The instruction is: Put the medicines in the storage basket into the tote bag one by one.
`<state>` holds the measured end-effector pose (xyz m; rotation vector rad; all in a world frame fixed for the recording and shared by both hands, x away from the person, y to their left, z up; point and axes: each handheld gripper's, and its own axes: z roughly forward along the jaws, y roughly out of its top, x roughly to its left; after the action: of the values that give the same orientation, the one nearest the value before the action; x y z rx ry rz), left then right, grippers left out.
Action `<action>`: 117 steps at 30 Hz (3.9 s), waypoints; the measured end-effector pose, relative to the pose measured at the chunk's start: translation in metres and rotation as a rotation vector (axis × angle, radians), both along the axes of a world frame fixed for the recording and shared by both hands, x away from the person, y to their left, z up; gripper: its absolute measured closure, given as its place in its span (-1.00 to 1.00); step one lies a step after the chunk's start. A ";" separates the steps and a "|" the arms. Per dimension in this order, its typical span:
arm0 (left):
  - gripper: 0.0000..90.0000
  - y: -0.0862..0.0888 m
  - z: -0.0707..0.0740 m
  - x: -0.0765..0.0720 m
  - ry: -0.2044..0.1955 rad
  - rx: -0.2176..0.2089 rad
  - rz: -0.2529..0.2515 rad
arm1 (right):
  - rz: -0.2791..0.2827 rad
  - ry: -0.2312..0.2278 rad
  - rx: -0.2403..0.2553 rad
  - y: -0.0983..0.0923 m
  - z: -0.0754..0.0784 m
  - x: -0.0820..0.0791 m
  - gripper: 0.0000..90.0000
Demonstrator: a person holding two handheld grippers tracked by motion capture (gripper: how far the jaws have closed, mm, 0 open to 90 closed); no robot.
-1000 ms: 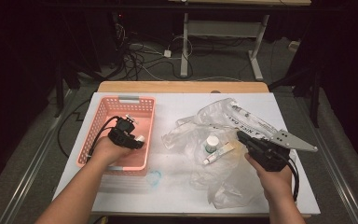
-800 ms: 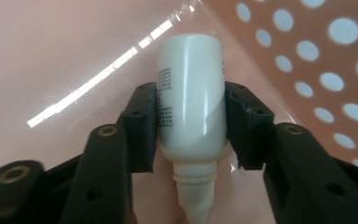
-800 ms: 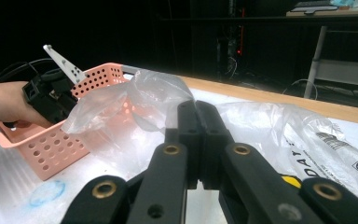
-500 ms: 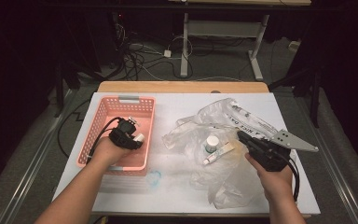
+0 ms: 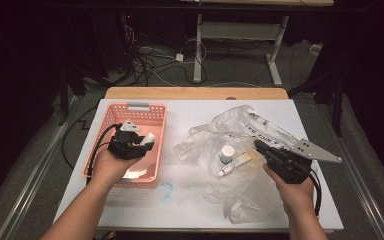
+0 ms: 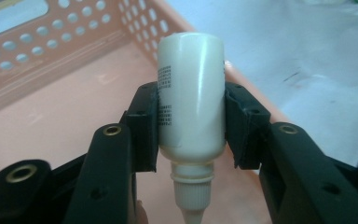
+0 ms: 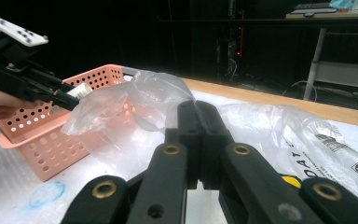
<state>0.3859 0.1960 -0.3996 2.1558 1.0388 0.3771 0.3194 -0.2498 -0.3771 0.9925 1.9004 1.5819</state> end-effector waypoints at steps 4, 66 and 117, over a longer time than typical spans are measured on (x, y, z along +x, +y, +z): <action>0.29 0.000 0.004 -0.009 -0.037 -0.041 0.000 | 0.000 0.000 0.001 0.000 0.000 0.000 1.00; 0.29 -0.247 -0.062 -0.015 -0.029 -0.113 -0.382 | -0.008 0.000 0.012 -0.005 0.000 0.001 1.00; -0.18 -0.149 -0.057 -0.067 -0.046 -0.060 -0.321 | -0.024 -0.004 0.014 -0.011 0.000 0.000 1.00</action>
<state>0.3186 0.0467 -0.4566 2.2014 0.6545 0.2393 0.3198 -0.2607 -0.3767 1.0132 1.8709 1.5842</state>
